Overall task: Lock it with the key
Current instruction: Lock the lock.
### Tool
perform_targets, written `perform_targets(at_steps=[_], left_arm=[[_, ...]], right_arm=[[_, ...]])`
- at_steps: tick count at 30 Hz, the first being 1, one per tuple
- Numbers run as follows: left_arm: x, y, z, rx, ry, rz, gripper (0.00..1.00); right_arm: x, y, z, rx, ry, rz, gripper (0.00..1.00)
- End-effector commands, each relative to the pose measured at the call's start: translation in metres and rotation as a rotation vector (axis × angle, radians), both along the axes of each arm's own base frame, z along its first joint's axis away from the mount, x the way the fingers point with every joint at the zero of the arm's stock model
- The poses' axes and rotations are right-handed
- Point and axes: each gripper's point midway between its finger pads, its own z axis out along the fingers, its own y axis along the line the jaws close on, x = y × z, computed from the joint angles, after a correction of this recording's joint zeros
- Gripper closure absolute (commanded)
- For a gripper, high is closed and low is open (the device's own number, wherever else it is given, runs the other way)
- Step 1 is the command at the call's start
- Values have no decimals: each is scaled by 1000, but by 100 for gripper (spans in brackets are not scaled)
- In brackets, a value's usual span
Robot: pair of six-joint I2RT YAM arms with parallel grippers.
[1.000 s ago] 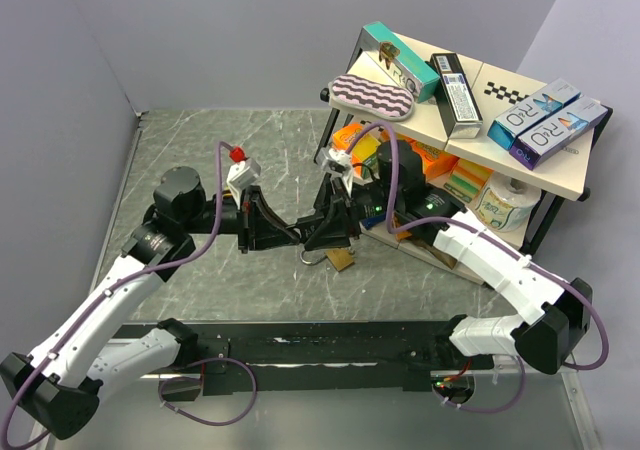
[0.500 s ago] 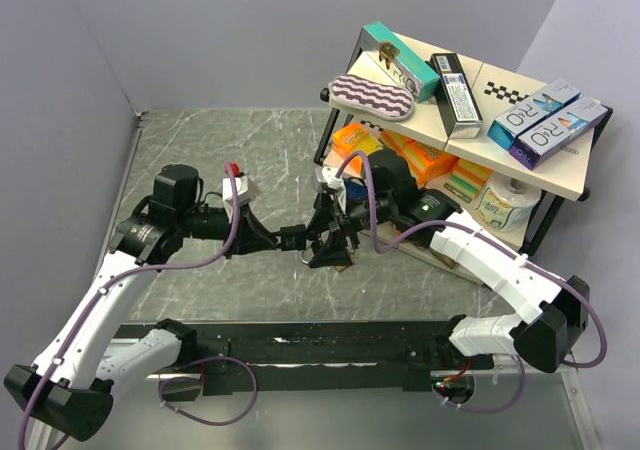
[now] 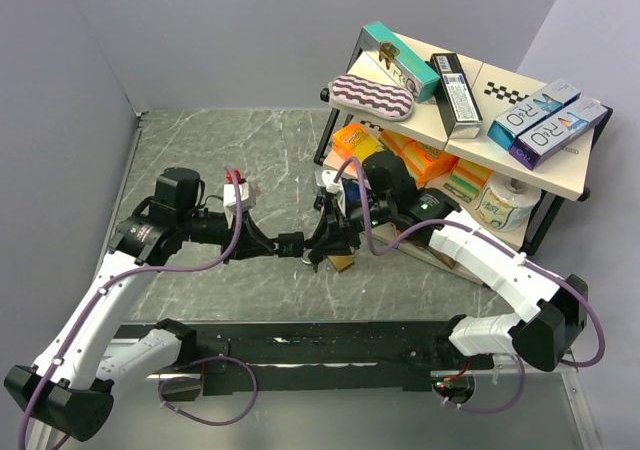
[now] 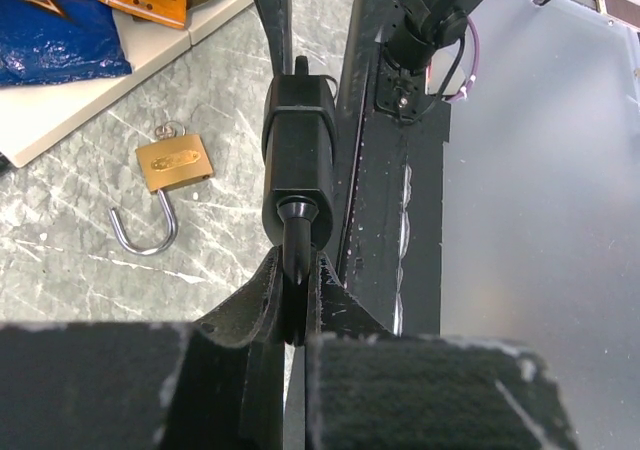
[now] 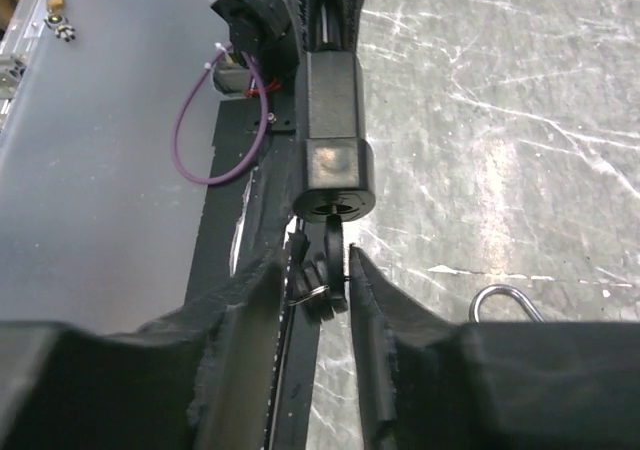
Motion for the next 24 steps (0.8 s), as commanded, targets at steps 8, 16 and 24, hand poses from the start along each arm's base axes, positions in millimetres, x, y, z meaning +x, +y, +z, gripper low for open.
perform_targets(at_steps=[8,16,24], left_arm=[[0,-2,35,-80,-139,-25,99],[3,3,41,-80,-178,-31,99],[36,14,49,-125,-50,143,99]], right_arm=[[12,-9,0,-6,-53,-39,100],[4,-45,-20,-51,-59,-54,100],[11,-51,-25,-58,-47,-115,100]])
